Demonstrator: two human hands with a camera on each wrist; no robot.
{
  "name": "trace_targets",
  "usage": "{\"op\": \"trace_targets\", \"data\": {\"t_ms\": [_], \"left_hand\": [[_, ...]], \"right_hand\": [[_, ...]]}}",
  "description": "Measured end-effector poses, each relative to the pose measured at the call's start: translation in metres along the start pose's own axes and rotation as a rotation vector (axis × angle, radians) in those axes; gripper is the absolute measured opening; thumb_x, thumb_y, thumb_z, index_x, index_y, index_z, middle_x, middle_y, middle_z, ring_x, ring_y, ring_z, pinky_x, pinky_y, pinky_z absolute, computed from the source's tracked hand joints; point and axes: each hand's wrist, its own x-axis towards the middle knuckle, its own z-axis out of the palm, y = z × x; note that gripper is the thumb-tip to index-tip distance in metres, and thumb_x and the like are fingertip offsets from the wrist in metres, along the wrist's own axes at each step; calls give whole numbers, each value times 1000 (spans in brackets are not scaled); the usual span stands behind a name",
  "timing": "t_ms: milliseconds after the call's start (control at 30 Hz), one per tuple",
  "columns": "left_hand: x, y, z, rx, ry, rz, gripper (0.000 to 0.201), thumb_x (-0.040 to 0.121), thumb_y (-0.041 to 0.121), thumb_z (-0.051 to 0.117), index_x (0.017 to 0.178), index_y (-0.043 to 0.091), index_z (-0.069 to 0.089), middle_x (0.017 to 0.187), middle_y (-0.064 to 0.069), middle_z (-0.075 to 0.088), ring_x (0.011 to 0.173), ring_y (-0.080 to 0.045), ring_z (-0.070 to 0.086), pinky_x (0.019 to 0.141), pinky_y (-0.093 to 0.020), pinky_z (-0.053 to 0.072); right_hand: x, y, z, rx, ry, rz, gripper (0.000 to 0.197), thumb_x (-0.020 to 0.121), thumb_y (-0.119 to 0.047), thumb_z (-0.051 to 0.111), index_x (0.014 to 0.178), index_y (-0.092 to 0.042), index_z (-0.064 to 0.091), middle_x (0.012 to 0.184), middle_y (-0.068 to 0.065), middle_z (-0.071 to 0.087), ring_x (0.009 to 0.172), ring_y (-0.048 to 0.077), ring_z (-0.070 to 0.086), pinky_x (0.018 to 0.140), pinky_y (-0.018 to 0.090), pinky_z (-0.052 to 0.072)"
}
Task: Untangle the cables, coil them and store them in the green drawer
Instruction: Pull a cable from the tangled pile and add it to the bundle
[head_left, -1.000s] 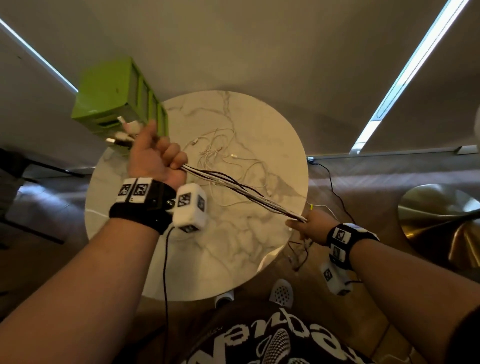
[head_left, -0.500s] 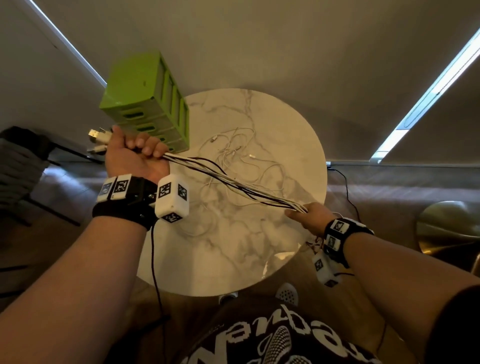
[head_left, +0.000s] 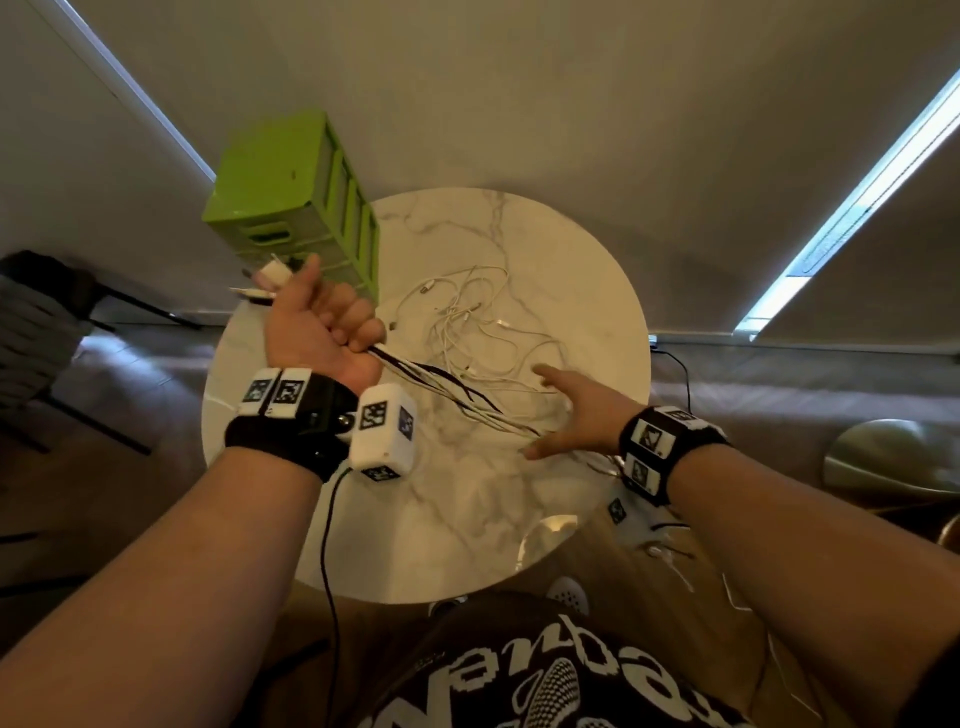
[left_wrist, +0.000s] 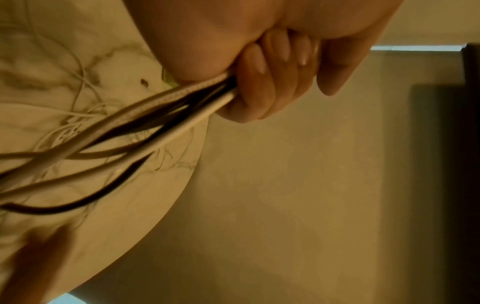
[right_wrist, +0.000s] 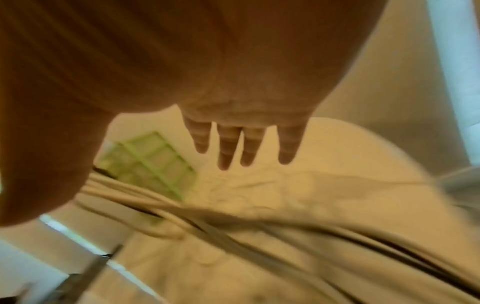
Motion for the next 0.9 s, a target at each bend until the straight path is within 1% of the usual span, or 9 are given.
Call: {"op": "trace_targets", "data": {"t_ms": [100, 200, 300, 400, 533, 633, 733, 833, 900], "left_hand": [[-9, -29, 14, 31, -96, -116, 51, 99, 35, 52, 55, 24, 29, 48, 8, 19, 38, -9, 13, 38, -22, 11], [-16, -47, 23, 53, -215, -177, 52, 101, 38, 50, 55, 23, 29, 48, 7, 20, 37, -9, 16, 38, -23, 14], [-16, -44, 22, 50, -252, -164, 53, 102, 39, 47, 54, 22, 30, 49, 6, 21, 38, -10, 17, 39, -24, 16], [-13, -29, 12, -41, -198, -109, 51, 101, 40, 46, 55, 23, 31, 49, 6, 23, 41, -11, 16, 42, -25, 16], [-14, -21, -2, -108, -124, -74, 48, 100, 39, 45, 57, 23, 30, 50, 7, 22, 43, -11, 14, 45, -27, 12], [-19, -26, -8, 36, -144, -109, 48, 100, 36, 46, 56, 23, 30, 50, 6, 21, 43, -12, 13, 45, -28, 11], [-18, -23, -9, 226, -137, -90, 50, 100, 30, 45, 53, 23, 29, 47, 6, 21, 39, -10, 15, 42, -26, 11], [-12, -23, -10, 379, -138, -54, 49, 102, 21, 45, 56, 21, 30, 47, 4, 21, 37, -11, 18, 42, -25, 15], [-13, -30, -8, 503, -107, -37, 42, 101, 15, 49, 61, 17, 36, 47, 2, 26, 37, -13, 23, 43, -25, 20]], "right_hand": [[2, -60, 0, 220, 38, -252, 92, 66, -57, 88, 145, -36, 47, 142, -11, 57, 129, 4, 52, 109, 27, 40], [5, -90, 18, 302, -98, -241, 24, 86, -40, 74, 99, -21, 70, 81, -6, 74, 75, 10, 69, 76, 28, 53], [2, -76, 36, 308, -158, -48, 44, 82, -61, 64, 67, -19, 64, 55, -5, 59, 52, 16, 53, 63, 31, 47], [0, -35, 40, 122, -139, 84, 55, 90, -69, 57, 69, -18, 63, 69, 3, 65, 64, 22, 60, 73, 35, 50], [7, 15, 32, -213, 69, 279, 46, 104, -49, 42, 91, -15, 69, 94, 9, 71, 85, 28, 66, 80, 37, 52], [21, 15, 25, -357, -79, 350, 44, 105, -45, 43, 111, -9, 68, 109, 9, 68, 99, 29, 64, 83, 33, 47], [28, -4, 14, -257, -179, 216, 51, 87, -61, 67, 119, -21, 67, 114, 4, 69, 101, 21, 63, 92, 34, 50], [25, -53, -1, 148, -77, -80, 69, 81, -52, 79, 141, -39, 50, 132, -10, 61, 125, 6, 54, 111, 35, 42], [24, -103, -9, 422, 50, -283, 72, 82, -48, 79, 144, -42, 43, 137, -14, 56, 133, -1, 48, 113, 35, 40]]}}
